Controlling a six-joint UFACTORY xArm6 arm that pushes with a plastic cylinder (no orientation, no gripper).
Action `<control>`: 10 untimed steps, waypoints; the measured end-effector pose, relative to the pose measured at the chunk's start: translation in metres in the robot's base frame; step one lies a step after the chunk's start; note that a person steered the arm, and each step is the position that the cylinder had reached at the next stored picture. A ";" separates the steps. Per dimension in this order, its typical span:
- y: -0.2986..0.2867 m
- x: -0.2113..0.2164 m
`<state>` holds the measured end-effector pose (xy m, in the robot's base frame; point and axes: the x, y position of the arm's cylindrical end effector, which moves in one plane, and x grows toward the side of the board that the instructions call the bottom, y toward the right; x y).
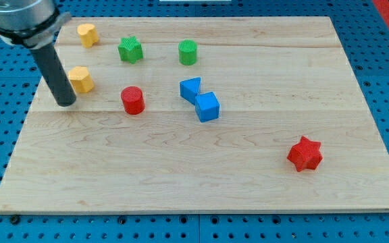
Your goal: Place the yellow blocks horizontal in line
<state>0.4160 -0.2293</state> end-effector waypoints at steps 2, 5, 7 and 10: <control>0.033 0.001; 0.006 -0.072; 0.018 -0.086; -0.068 -0.136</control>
<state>0.2804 -0.2977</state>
